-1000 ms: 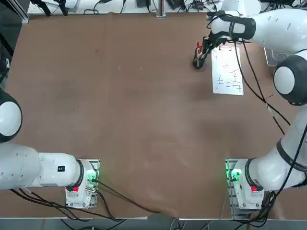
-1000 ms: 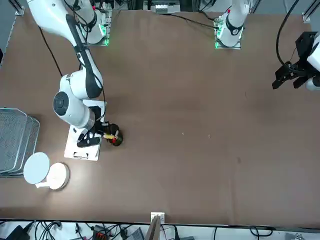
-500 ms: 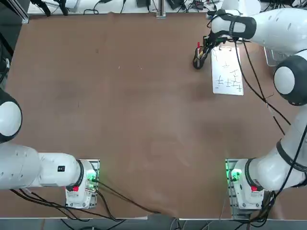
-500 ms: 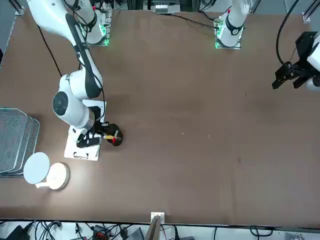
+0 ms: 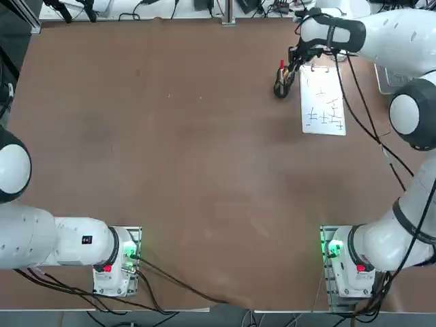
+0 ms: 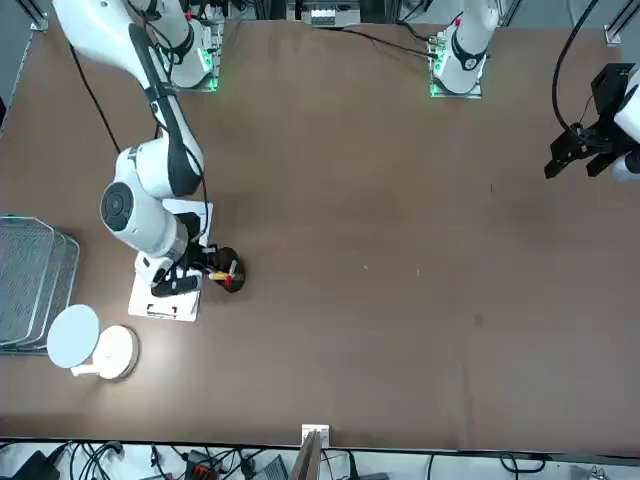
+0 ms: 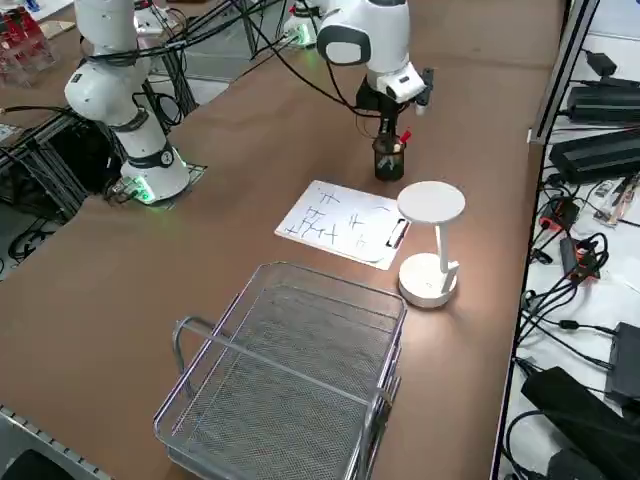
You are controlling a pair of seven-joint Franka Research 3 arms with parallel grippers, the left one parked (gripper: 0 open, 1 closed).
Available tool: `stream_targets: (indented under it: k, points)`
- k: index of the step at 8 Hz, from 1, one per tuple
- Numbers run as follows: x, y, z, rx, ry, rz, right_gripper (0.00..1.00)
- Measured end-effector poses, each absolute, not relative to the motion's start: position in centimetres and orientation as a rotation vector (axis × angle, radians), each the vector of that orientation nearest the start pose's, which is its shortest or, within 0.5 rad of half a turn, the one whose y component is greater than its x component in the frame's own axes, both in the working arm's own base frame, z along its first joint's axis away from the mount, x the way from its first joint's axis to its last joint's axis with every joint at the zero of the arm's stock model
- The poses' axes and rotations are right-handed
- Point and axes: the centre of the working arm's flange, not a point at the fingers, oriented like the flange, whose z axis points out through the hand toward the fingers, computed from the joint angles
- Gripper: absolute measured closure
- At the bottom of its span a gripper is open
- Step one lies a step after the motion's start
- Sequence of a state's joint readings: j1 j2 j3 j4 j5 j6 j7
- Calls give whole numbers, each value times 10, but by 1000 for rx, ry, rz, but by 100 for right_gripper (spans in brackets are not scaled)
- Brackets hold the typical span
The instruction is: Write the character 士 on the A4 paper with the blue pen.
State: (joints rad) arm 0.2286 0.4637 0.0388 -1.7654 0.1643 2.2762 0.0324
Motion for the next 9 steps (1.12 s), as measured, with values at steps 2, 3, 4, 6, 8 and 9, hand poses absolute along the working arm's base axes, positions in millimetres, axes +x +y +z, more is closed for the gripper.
stream_targets:
  k: [2, 3, 4, 6, 8, 9]
  points:
    - [640, 178, 326, -2981, -196, -44, 79]
    - [640, 177, 340, -2980, -201, -40, 79]
    - [641, 174, 357, -2980, -200, -33, 79]
    - [645, 156, 402, -2986, -176, -35, 79]
    - [644, 118, 447, -2991, -115, -62, 79]
    - [643, 96, 463, -2992, -90, -75, 79]
